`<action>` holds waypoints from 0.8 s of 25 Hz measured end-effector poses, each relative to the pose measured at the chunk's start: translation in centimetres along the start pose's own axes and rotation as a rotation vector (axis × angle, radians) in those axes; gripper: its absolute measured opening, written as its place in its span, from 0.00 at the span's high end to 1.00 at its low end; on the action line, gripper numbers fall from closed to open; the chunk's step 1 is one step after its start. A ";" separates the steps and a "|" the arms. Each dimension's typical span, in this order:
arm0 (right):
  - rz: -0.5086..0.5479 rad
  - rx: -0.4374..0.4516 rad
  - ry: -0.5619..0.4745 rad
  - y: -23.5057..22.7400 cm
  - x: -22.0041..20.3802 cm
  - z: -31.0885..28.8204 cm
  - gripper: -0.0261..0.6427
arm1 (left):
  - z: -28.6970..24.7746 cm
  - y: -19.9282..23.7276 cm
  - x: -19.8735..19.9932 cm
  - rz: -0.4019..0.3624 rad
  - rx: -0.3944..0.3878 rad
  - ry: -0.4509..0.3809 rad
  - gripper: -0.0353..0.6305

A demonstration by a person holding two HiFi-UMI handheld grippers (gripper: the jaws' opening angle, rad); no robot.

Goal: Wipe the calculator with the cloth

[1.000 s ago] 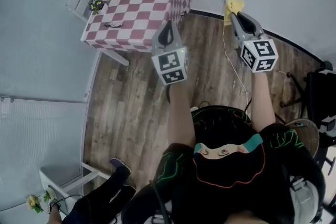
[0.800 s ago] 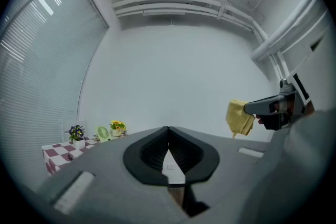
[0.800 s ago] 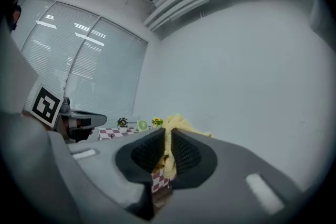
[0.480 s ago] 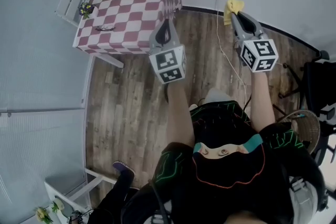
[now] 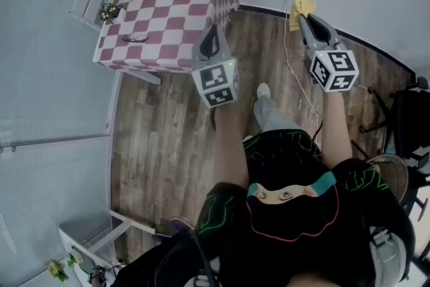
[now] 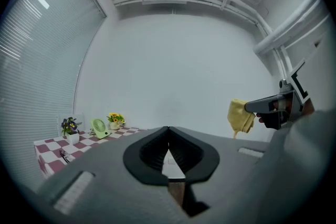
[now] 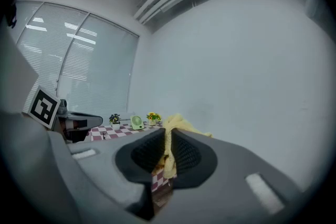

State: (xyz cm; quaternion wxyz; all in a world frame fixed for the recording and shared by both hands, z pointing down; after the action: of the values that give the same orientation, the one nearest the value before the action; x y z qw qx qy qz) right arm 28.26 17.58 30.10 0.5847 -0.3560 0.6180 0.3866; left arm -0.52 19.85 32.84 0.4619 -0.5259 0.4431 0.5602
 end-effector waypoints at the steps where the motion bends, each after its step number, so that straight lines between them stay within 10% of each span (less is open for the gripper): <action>1: -0.005 0.008 0.001 -0.3 -0.2 -1.0 0.90 | -0.8 0.3 -0.2 0.001 0.010 0.007 0.93; 20: -0.082 0.093 0.003 -13.2 -1.7 -22.8 0.90 | -22.5 1.8 -1.5 -0.047 0.073 0.084 0.93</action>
State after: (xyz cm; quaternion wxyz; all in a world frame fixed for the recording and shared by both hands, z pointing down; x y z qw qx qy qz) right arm 29.92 -8.77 31.43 0.6150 -0.3542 0.6212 0.3324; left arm 1.79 -2.67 33.15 0.4749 -0.5419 0.4697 0.5101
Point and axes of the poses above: the fingertips, and each gripper's own axes: z backward along the fingers, y to its left, x out of its top, the point moved 9 cm from there along z, backward along the fingers, and after that the axes turned 6 degrees about -y, right-handed, at the moved point
